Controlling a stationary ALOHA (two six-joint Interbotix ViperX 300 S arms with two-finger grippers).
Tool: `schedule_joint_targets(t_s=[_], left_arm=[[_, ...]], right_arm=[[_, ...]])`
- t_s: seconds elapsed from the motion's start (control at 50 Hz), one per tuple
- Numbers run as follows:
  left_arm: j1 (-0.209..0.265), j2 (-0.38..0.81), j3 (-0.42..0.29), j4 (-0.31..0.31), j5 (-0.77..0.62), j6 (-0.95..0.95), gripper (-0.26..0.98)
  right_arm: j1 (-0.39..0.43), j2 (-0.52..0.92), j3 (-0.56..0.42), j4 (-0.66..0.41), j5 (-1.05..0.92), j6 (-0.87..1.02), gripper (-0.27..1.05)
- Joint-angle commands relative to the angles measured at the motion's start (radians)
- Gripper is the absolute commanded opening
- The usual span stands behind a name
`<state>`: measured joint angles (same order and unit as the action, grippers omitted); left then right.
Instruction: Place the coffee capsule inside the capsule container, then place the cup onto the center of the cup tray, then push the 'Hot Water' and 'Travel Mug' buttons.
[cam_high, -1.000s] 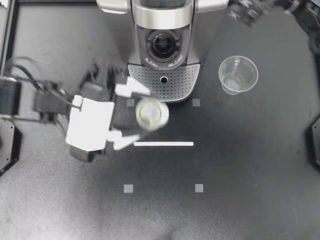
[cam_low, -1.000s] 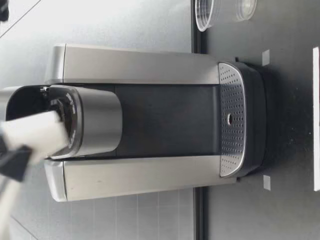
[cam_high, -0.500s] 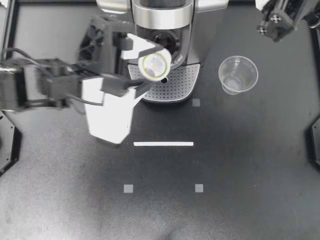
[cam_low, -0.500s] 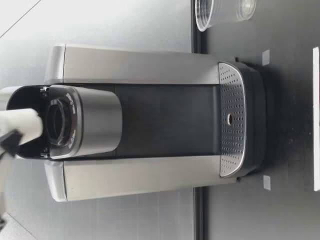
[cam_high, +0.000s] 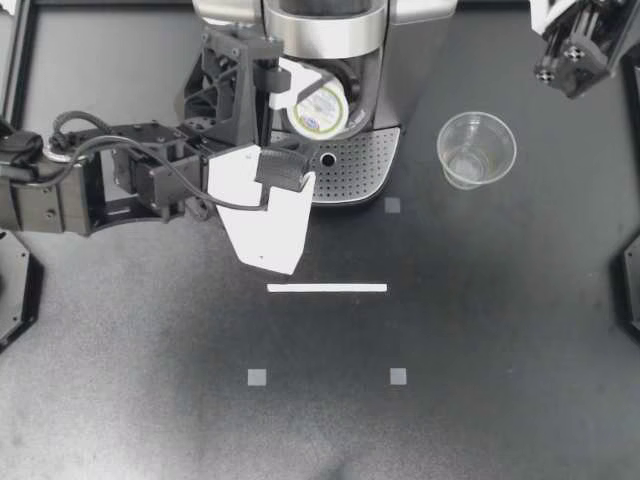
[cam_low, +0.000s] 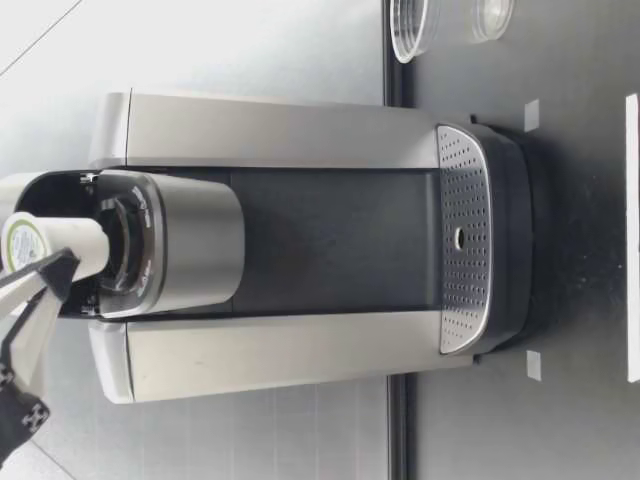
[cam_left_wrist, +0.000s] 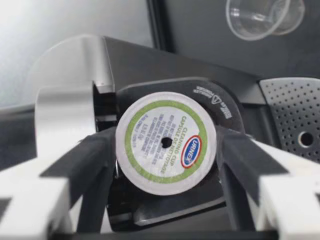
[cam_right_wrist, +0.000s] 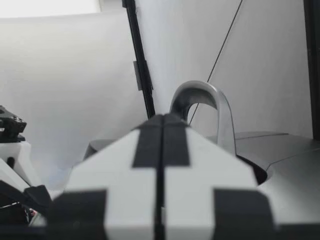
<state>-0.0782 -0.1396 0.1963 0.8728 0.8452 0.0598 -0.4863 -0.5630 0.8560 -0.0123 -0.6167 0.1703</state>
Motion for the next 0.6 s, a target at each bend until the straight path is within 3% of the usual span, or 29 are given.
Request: schedule_joint_targets(t_s=[0.0, 0.36, 0.58], left_arm=[[0.003, -0.009, -0.026, 0.014, 0.002, -0.009, 0.40], [0.003, 0.015, -0.031, 0.021, 0.015, -0.020, 0.42], [0.002, 0.018, -0.021, 0.118, 0.015, -0.097, 0.56]], right_arm=[[0.006, -0.012, -0.012, 0.000, -0.011, 0.002, 0.05], [0.005, -0.012, -0.003, 0.000, -0.014, 0.002, 0.05], [0.006, -0.012, 0.000, 0.000, -0.017, 0.003, 0.05]])
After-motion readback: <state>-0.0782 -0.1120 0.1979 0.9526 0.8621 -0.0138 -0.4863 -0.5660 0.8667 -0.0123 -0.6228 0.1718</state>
